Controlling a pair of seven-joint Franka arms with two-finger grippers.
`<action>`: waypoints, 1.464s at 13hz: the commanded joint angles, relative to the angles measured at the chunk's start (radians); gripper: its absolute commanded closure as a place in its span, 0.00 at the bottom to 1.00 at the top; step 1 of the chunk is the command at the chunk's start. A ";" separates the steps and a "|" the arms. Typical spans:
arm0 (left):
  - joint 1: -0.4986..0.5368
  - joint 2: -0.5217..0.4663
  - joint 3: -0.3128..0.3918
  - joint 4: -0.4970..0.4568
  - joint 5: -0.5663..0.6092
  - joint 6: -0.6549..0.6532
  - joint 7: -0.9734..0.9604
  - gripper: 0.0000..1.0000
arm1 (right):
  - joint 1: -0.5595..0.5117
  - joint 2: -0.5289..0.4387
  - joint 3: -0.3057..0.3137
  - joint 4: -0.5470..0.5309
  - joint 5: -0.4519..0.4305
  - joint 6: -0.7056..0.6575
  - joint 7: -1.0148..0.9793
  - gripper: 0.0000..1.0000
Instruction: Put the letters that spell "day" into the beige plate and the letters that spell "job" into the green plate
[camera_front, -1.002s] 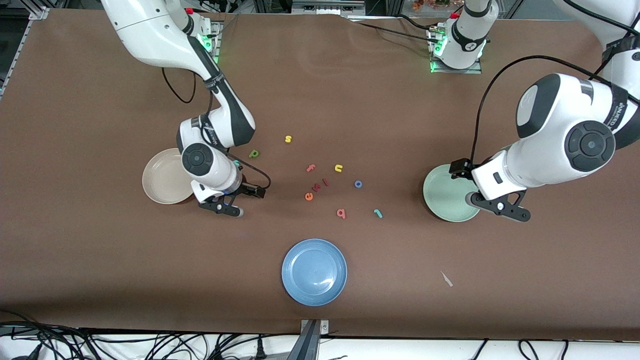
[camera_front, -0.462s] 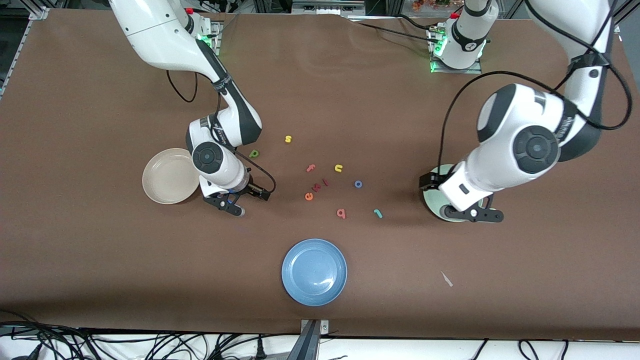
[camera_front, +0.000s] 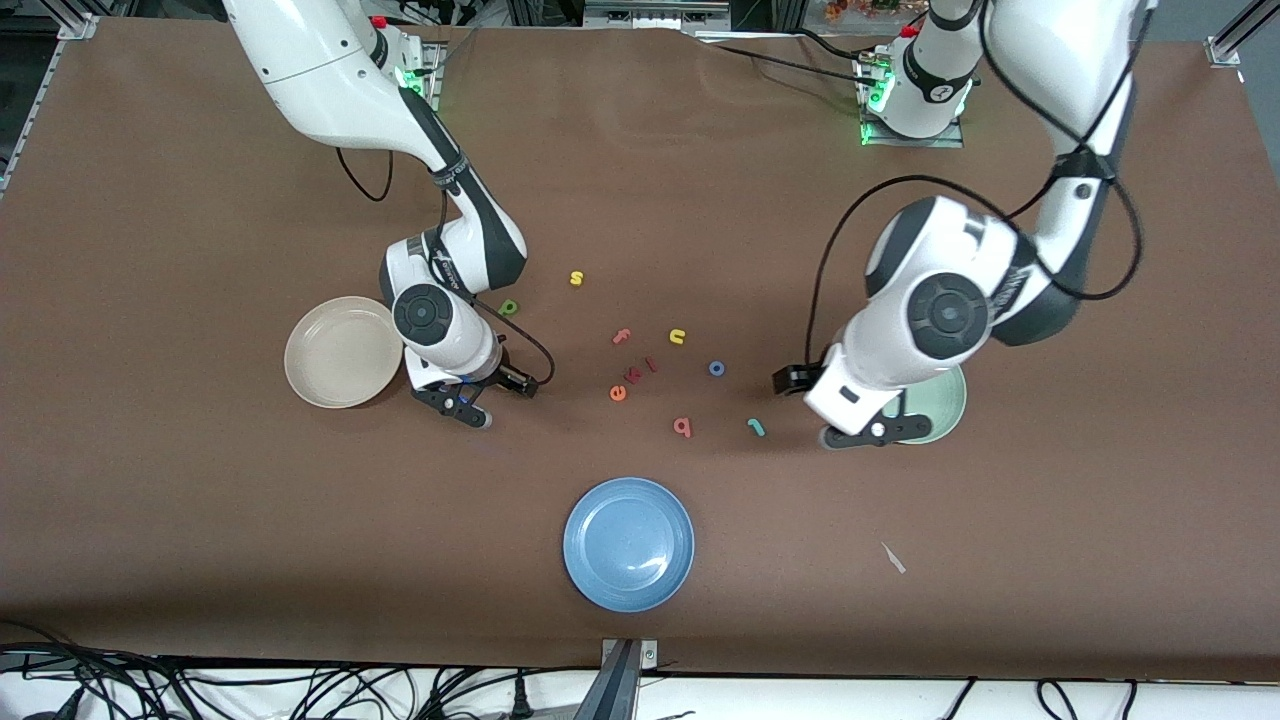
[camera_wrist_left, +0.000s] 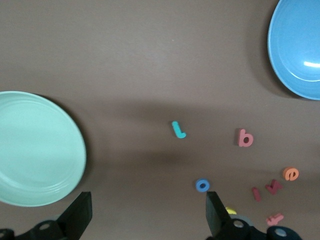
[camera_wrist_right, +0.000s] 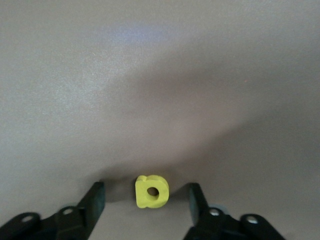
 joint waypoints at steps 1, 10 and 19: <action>-0.008 0.060 0.003 0.029 0.032 0.039 -0.075 0.00 | 0.002 -0.011 0.003 -0.014 0.016 0.012 0.006 0.46; -0.037 0.126 0.011 0.012 0.055 0.160 -0.272 0.18 | -0.002 -0.011 0.003 -0.013 0.016 0.013 0.003 0.85; -0.045 0.208 0.012 -0.011 0.078 0.254 -0.272 0.30 | -0.108 -0.068 -0.044 0.118 0.008 -0.322 -0.347 1.00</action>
